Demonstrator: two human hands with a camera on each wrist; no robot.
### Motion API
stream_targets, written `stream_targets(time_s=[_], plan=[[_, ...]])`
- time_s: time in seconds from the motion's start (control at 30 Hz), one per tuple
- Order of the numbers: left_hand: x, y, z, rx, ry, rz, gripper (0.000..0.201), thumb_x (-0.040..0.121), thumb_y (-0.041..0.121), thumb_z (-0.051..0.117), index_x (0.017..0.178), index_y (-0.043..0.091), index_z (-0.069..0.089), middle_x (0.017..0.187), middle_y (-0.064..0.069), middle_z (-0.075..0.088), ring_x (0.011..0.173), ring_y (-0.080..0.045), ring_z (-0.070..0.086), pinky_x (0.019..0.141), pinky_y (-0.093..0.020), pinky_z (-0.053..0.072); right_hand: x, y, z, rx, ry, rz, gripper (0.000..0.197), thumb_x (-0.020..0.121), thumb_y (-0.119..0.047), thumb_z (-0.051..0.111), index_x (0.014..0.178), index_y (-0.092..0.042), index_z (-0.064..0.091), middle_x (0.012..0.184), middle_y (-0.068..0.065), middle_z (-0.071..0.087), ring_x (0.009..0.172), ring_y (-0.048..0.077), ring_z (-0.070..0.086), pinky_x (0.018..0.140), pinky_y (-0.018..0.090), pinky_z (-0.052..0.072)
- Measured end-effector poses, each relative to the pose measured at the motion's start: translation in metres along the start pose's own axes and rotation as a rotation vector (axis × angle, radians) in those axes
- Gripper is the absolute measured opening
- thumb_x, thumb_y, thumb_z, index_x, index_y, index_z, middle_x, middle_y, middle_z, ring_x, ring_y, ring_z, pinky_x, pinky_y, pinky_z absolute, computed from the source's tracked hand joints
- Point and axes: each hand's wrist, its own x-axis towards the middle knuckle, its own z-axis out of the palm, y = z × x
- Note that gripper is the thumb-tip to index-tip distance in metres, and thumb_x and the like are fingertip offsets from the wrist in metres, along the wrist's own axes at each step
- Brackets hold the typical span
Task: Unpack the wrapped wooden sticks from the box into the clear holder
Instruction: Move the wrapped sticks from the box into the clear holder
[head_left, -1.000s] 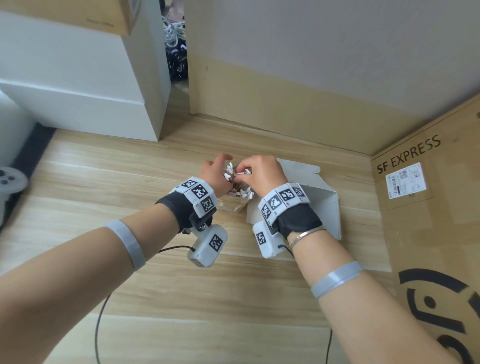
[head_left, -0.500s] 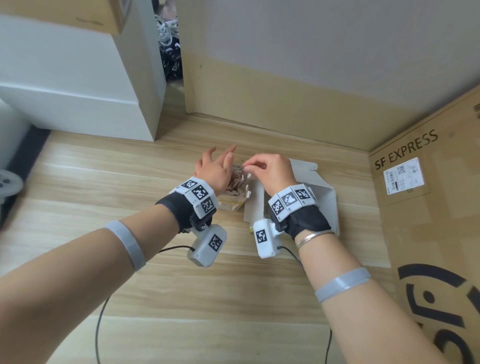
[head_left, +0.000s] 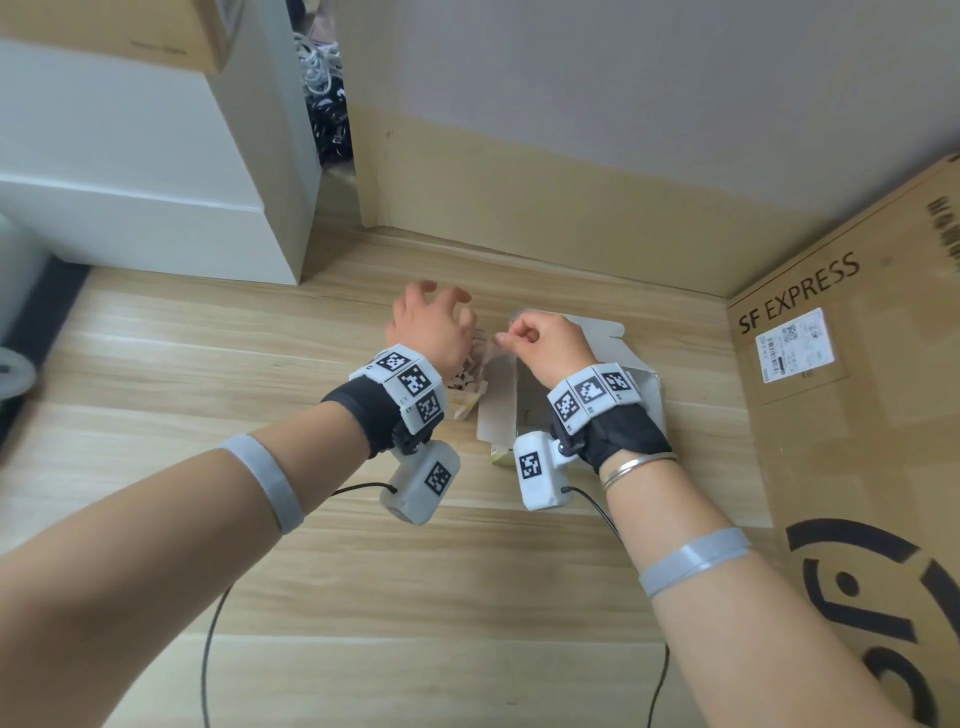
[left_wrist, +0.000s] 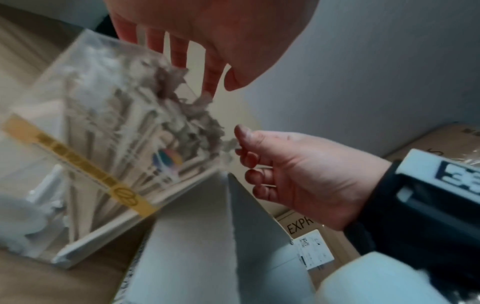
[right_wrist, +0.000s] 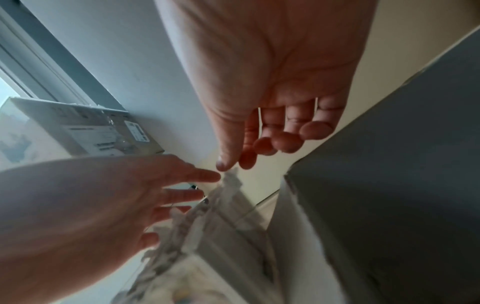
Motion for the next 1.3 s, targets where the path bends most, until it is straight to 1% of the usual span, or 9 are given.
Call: stream_targets(time_s=[0.13, 0.27, 0.4, 0.63, 0.8, 0.9, 1.07, 1.2, 1.3], plan=[[-0.005, 0.018, 0.011, -0.099, 0.039, 0.112, 0.035, 0.09, 0.013, 0.043, 0.122, 0.017, 0.057, 0.14, -0.011, 0.038, 0.133, -0.027, 0.035, 0.111, -0.037, 0.03, -0.005, 0.014, -0.011, -0.057, 0.012, 0.04, 0.02, 0.09, -0.033, 0.058, 0.076, -0.017, 0.056, 0.067, -0.005, 0.05, 0.072, 0.017, 0.048, 0.065, 0.025, 0.036], [-0.016, 0.036, 0.023, -0.18, -0.062, 0.2, 0.039, 0.086, -0.003, 0.044, 0.119, 0.01, 0.059, 0.137, -0.011, 0.043, 0.126, -0.023, 0.044, 0.098, -0.021, 0.034, -0.013, 0.032, -0.019, -0.057, 0.025, 0.09, 0.019, 0.089, -0.032, 0.059, 0.077, -0.017, 0.056, 0.06, -0.009, 0.045, 0.067, 0.017, 0.047, 0.054, 0.025, 0.034], [-0.027, 0.046, 0.037, -0.137, -0.209, 0.161, 0.043, 0.086, -0.003, 0.045, 0.126, 0.013, 0.053, 0.139, -0.013, 0.04, 0.124, -0.027, 0.047, 0.096, -0.026, 0.039, -0.023, 0.05, -0.027, -0.067, 0.011, 0.118, 0.018, 0.089, -0.03, 0.059, 0.08, -0.014, 0.062, 0.064, -0.004, 0.049, 0.068, 0.018, 0.047, 0.05, 0.02, 0.031], [-0.036, 0.06, 0.063, -0.008, -0.364, -0.061, 0.079, 0.085, -0.002, 0.048, 0.149, 0.027, 0.01, 0.152, -0.018, 0.021, 0.129, -0.035, 0.043, 0.101, -0.038, 0.044, -0.035, 0.072, -0.032, -0.055, -0.048, 0.135, 0.02, 0.09, -0.027, 0.058, 0.094, -0.01, 0.069, 0.083, 0.0, 0.062, 0.075, 0.016, 0.054, 0.069, 0.026, 0.042], [-0.035, 0.056, 0.076, 0.083, -0.351, -0.138, 0.084, 0.092, 0.0, 0.041, 0.147, 0.024, -0.017, 0.145, -0.024, 0.036, 0.12, -0.03, 0.054, 0.1, -0.036, 0.045, -0.034, 0.083, -0.029, -0.054, -0.119, 0.155, 0.017, 0.09, -0.022, 0.058, 0.095, -0.014, 0.072, 0.098, 0.003, 0.071, 0.08, 0.015, 0.059, 0.086, 0.034, 0.053], [-0.035, 0.054, 0.074, -0.081, -0.33, -0.11, 0.079, 0.091, -0.005, 0.039, 0.149, 0.023, -0.007, 0.135, -0.026, 0.049, 0.115, -0.036, 0.056, 0.093, -0.037, 0.046, -0.033, 0.085, -0.029, -0.091, -0.163, 0.151, 0.018, 0.09, -0.021, 0.057, 0.099, -0.015, 0.072, 0.106, 0.004, 0.071, 0.084, 0.014, 0.059, 0.083, 0.028, 0.049], [-0.031, 0.059, 0.066, -0.2, -0.323, -0.105, 0.091, 0.084, -0.014, 0.037, 0.148, 0.032, -0.009, 0.152, -0.013, 0.031, 0.109, -0.034, 0.059, 0.082, -0.033, 0.05, -0.034, 0.08, -0.023, -0.182, -0.187, 0.139, 0.029, 0.092, -0.022, 0.055, 0.118, -0.016, 0.065, 0.124, 0.004, 0.064, 0.115, 0.021, 0.058, 0.094, 0.026, 0.043], [-0.037, 0.061, 0.061, -0.318, -0.294, -0.064, 0.093, 0.077, -0.02, 0.035, 0.149, 0.03, 0.003, 0.156, -0.009, 0.02, 0.134, -0.031, 0.04, 0.104, -0.039, 0.044, -0.033, 0.079, -0.014, -0.247, -0.206, 0.168, 0.034, 0.092, -0.021, 0.051, 0.124, -0.014, 0.06, 0.129, 0.008, 0.06, 0.118, 0.027, 0.056, 0.098, 0.033, 0.046], [-0.041, 0.061, 0.063, -0.322, -0.252, -0.019, 0.083, 0.076, -0.02, 0.032, 0.147, 0.022, 0.025, 0.15, -0.01, 0.026, 0.135, -0.029, 0.035, 0.107, -0.036, 0.04, -0.035, 0.08, -0.009, -0.274, -0.215, 0.204, 0.039, 0.093, -0.017, 0.048, 0.131, -0.012, 0.053, 0.134, 0.011, 0.056, 0.121, 0.029, 0.053, 0.098, 0.033, 0.044]])
